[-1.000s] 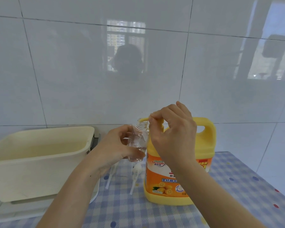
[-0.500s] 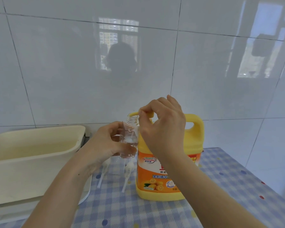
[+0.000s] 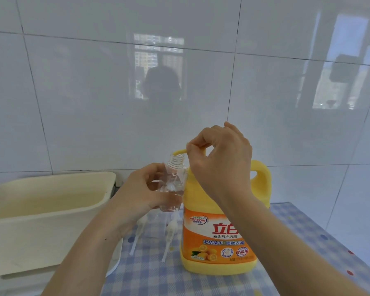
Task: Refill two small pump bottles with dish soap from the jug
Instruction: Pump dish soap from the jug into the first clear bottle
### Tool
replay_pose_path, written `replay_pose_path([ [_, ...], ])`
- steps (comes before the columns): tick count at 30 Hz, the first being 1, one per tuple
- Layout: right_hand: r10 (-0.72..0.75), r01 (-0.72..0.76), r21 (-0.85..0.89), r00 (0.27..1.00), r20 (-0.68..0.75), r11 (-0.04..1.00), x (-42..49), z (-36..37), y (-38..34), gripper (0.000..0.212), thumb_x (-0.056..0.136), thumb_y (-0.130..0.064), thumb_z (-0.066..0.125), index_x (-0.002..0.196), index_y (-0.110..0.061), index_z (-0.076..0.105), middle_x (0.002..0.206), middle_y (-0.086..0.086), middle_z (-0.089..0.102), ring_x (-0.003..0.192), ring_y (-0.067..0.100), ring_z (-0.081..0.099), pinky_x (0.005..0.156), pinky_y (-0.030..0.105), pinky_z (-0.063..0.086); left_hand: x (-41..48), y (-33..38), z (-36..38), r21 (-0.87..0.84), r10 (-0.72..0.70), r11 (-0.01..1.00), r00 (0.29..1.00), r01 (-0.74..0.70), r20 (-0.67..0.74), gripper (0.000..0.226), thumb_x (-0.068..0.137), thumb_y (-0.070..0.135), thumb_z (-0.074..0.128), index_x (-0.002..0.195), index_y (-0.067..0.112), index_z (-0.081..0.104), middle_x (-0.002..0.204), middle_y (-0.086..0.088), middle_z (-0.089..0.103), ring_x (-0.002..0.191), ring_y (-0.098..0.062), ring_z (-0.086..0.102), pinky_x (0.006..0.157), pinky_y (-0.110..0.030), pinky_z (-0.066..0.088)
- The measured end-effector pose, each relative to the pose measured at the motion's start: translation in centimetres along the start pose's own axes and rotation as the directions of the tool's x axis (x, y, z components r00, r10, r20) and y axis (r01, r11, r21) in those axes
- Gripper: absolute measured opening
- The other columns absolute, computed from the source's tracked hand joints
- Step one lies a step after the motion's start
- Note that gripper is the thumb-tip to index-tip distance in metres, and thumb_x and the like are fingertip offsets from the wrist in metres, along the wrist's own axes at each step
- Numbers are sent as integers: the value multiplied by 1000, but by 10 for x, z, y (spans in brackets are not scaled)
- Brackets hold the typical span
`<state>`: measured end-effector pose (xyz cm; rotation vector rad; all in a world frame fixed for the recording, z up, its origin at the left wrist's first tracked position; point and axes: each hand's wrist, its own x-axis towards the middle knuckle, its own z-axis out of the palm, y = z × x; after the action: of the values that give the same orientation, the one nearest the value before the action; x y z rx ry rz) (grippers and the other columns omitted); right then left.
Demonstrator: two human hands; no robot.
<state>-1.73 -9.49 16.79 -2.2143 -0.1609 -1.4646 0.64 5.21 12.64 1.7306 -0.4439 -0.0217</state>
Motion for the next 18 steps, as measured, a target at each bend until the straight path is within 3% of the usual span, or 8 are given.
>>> replay_pose_path([
  [4,-12,12,9,999,-41,1000,-3,3,2,14,76,-13,62,62,-13,64,57,-2,60,58,19,53,105,17,25,0,0,-1,16,-5,1000,1000,5,-15,51,64,1,83,107,24,68,104,2,73,95,-19,71,75,-34,60],
  [7,-43,45,24,996,-73,999,-6,6,5,13,76,-12,62,62,-11,63,58,-1,59,59,21,53,103,19,28,0,0,-1,18,-13,1000,1000,13,-15,52,65,2,83,109,24,67,105,4,72,95,-18,70,74,-32,60],
  [13,-100,107,77,991,-93,991,-18,10,12,12,75,-9,66,63,-10,63,61,-1,59,60,19,50,89,37,50,-1,-3,-2,55,-49,997,999,49,-6,51,65,3,84,105,29,67,104,7,72,98,-15,69,80,-36,60],
  [18,-116,125,69,985,-125,990,-28,17,15,12,75,-6,66,63,-8,64,61,0,57,61,19,47,78,29,46,1,-6,-3,86,-76,993,997,76,1,56,63,-1,84,108,27,66,107,4,71,100,-19,68,84,-43,59],
])
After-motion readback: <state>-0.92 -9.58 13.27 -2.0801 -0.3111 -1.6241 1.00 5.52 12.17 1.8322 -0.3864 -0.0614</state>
